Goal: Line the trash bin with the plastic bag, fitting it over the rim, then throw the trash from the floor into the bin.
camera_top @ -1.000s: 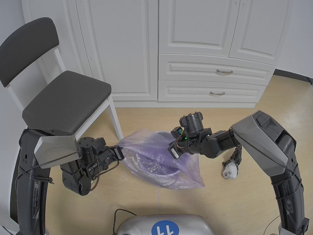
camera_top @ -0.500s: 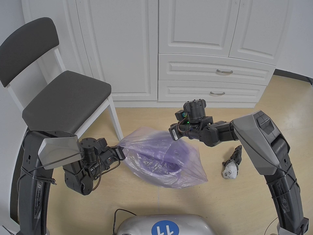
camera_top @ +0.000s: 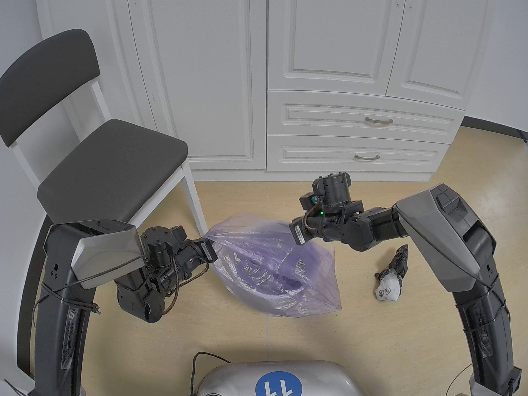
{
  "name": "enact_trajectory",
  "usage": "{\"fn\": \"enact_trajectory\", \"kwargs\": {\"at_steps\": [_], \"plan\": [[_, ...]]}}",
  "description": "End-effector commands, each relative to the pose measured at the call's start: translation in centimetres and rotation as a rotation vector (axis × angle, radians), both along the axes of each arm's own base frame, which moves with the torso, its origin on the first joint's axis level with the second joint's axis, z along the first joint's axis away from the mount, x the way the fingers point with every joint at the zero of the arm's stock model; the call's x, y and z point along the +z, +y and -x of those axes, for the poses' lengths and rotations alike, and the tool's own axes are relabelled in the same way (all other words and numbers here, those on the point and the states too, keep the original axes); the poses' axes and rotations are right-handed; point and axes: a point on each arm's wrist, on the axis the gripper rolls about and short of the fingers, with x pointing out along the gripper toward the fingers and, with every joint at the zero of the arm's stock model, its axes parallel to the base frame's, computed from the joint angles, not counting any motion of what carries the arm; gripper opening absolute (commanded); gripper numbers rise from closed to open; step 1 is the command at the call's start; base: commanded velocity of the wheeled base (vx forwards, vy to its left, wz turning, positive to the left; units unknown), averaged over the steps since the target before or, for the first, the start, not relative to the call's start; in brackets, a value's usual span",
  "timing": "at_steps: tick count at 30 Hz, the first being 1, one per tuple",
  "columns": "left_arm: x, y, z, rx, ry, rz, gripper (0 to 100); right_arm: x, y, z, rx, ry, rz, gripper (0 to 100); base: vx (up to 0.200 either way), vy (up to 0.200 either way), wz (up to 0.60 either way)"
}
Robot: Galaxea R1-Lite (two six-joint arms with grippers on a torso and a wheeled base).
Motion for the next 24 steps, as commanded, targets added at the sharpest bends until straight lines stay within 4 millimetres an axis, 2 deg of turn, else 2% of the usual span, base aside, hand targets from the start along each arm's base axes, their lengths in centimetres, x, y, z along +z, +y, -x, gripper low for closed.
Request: {"fn": "enact_trajectory", "kwargs": {"at_steps": [1, 2, 9, 13, 18, 21, 24], "plan": [[-0.2, -0.4, 0.1, -0.007, 0.003, 0.002, 0, 1.3, -1.0, 4.7, 0.065, 0.069, 0.088, 0, 0.0, 0.0, 0.0], [-0.1, -0.4, 0.1, -0.007, 0.002, 0.002, 0, 1.1, -1.0, 4.9, 0.072, 0.074, 0.097, 100, 0.0, 0.0, 0.0], [-0.1, -0.3, 0.2, -0.008, -0.015, 0.006, 0, 0.6, 0.0, 4.5, 0.099, 0.064, 0.086, 100, 0.0, 0.0, 0.0], [-0.2, -0.3, 0.3, -0.008, -0.011, 0.004, 0, -0.8, 0.3, 3.7, 0.106, 0.076, 0.083, 100, 0.0, 0.0, 0.0], [-0.2, -0.3, 0.3, -0.009, -0.011, 0.005, 0, -3.6, 0.8, 1.9, 0.142, 0.1, 0.066, 100, 0.0, 0.0, 0.0], [-0.3, -0.3, 0.4, -0.009, -0.006, 0.001, 0, -4.6, 0.5, 0.8, 0.155, 0.113, 0.046, 100, 0.0, 0.0, 0.0], [-0.3, -0.3, 0.4, -0.01, -0.006, 0.0, 0, -5.2, 0.5, 0.6, 0.205, 0.196, -0.006, 100, 0.0, 0.0, 0.0]]}}
